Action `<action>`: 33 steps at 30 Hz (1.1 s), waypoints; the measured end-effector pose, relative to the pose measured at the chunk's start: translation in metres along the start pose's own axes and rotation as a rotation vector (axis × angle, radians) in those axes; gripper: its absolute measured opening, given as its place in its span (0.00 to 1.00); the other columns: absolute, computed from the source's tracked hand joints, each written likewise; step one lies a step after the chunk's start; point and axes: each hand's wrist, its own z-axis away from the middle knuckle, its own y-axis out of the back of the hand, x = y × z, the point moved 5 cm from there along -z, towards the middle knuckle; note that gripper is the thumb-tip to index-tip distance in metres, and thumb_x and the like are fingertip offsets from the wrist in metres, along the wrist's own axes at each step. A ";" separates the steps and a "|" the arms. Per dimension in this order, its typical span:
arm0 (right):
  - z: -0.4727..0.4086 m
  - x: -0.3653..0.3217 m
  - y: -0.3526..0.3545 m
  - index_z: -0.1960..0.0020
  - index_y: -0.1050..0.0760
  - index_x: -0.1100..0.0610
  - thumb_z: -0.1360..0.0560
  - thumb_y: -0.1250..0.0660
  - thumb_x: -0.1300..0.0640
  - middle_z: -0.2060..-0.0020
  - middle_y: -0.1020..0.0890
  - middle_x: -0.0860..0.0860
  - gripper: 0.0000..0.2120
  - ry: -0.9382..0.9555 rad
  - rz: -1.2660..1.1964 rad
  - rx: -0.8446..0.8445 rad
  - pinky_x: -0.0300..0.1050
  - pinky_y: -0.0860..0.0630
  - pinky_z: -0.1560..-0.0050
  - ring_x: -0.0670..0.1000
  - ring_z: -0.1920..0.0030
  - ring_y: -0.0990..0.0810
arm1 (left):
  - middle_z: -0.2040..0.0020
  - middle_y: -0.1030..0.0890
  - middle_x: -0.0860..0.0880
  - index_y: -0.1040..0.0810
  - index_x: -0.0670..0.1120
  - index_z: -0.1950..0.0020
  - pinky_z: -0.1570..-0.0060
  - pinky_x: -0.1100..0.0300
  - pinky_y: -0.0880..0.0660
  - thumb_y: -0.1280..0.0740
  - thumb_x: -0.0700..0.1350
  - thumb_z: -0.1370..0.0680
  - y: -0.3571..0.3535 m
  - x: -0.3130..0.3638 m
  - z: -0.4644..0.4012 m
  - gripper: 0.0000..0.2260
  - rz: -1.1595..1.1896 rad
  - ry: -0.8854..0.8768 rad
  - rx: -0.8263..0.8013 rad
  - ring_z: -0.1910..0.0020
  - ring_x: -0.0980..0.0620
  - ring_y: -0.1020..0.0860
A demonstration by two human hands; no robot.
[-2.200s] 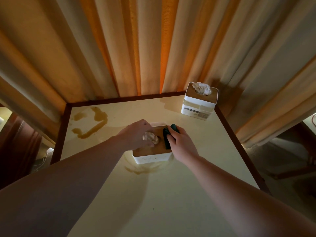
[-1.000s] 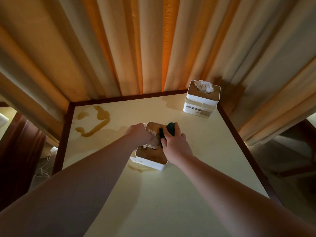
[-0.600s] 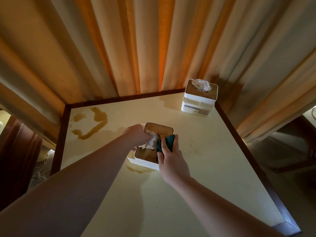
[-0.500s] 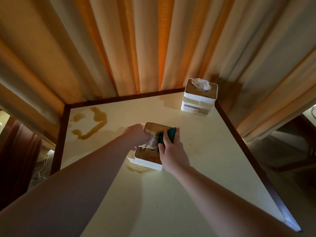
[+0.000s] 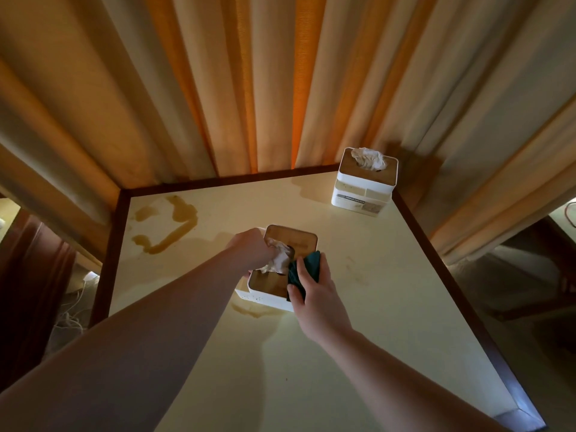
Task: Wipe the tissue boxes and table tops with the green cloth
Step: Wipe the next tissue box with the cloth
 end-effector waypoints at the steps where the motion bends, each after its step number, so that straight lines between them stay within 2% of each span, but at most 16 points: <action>1: 0.004 -0.001 -0.002 0.16 0.46 0.43 0.14 0.44 0.43 0.16 0.61 0.50 0.28 -0.003 -0.001 0.008 0.48 0.37 0.24 0.56 0.19 0.43 | 0.63 0.18 0.48 0.23 0.48 0.58 0.77 0.62 0.26 0.34 0.52 0.20 0.000 0.000 0.000 0.10 -0.004 -0.004 0.004 0.71 0.50 0.18; 5: -0.005 -0.005 -0.001 0.16 0.47 0.45 0.14 0.45 0.43 0.16 0.61 0.51 0.29 -0.035 -0.017 0.044 0.47 0.38 0.23 0.56 0.19 0.45 | 0.59 0.17 0.48 0.23 0.49 0.53 0.74 0.60 0.22 0.34 0.52 0.21 -0.001 -0.001 0.000 0.08 0.005 -0.014 0.011 0.66 0.48 0.16; 10: -0.046 -0.006 0.016 0.16 0.48 0.45 0.14 0.46 0.42 0.16 0.58 0.54 0.28 -0.070 0.000 0.083 0.52 0.35 0.25 0.60 0.20 0.41 | 0.59 0.17 0.49 0.24 0.51 0.54 0.73 0.60 0.24 0.33 0.54 0.22 -0.001 -0.003 -0.001 0.08 0.001 -0.014 0.035 0.67 0.49 0.17; 12: -0.058 -0.006 0.022 0.16 0.48 0.45 0.14 0.47 0.43 0.16 0.57 0.54 0.28 -0.071 0.011 0.074 0.53 0.35 0.24 0.61 0.21 0.40 | 0.58 0.17 0.49 0.24 0.51 0.54 0.69 0.58 0.20 0.32 0.55 0.22 -0.002 -0.004 -0.002 0.09 -0.004 -0.006 0.042 0.64 0.48 0.17; 14: -0.062 -0.004 0.023 0.16 0.48 0.45 0.14 0.47 0.42 0.16 0.57 0.54 0.28 -0.060 0.020 0.069 0.53 0.35 0.24 0.61 0.20 0.40 | 0.57 0.17 0.49 0.22 0.51 0.50 0.59 0.54 0.17 0.32 0.58 0.22 -0.003 -0.006 -0.004 0.11 -0.016 0.001 0.057 0.60 0.47 0.17; 16: -0.056 -0.002 0.021 0.16 0.48 0.44 0.14 0.46 0.41 0.16 0.56 0.53 0.29 -0.044 0.015 0.071 0.52 0.35 0.24 0.60 0.20 0.40 | 0.56 0.17 0.49 0.22 0.50 0.47 0.54 0.52 0.17 0.32 0.59 0.23 -0.005 -0.008 -0.005 0.14 -0.024 0.006 0.080 0.58 0.46 0.17; 21: -0.018 0.002 0.005 0.16 0.46 0.42 0.15 0.43 0.41 0.16 0.57 0.49 0.29 -0.001 -0.034 0.052 0.49 0.36 0.22 0.54 0.18 0.44 | 0.52 0.20 0.50 0.29 0.53 0.34 0.53 0.51 0.19 0.32 0.61 0.21 -0.007 -0.012 -0.003 0.20 0.020 -0.010 0.124 0.56 0.45 0.19; 23: -0.007 0.003 0.000 0.16 0.46 0.43 0.15 0.42 0.41 0.16 0.57 0.49 0.30 0.012 -0.048 0.047 0.48 0.37 0.22 0.54 0.18 0.44 | 0.52 0.20 0.50 0.32 0.55 0.31 0.57 0.53 0.19 0.31 0.61 0.21 -0.008 -0.013 -0.002 0.23 0.035 -0.023 0.140 0.57 0.46 0.19; 25: -0.006 0.003 0.000 0.16 0.46 0.44 0.15 0.42 0.41 0.16 0.57 0.49 0.30 0.005 -0.040 0.043 0.47 0.37 0.23 0.54 0.18 0.44 | 0.54 0.19 0.51 0.34 0.57 0.30 0.63 0.56 0.22 0.31 0.62 0.22 -0.008 -0.015 -0.002 0.24 0.047 -0.036 0.154 0.60 0.47 0.19; 27: -0.014 0.000 0.003 0.16 0.47 0.45 0.15 0.43 0.41 0.16 0.57 0.51 0.30 -0.008 -0.013 0.048 0.48 0.37 0.23 0.55 0.18 0.44 | 0.56 0.18 0.51 0.35 0.59 0.29 0.64 0.57 0.24 0.31 0.63 0.22 -0.009 -0.016 -0.002 0.25 0.054 -0.041 0.161 0.61 0.48 0.19; 33: -0.057 -0.008 0.024 0.15 0.49 0.48 0.14 0.47 0.43 0.17 0.57 0.55 0.30 -0.052 0.054 0.041 0.53 0.37 0.23 0.61 0.20 0.42 | 0.59 0.20 0.53 0.35 0.59 0.29 0.58 0.52 0.18 0.31 0.63 0.23 -0.008 -0.016 -0.003 0.25 0.042 -0.032 0.157 0.61 0.49 0.20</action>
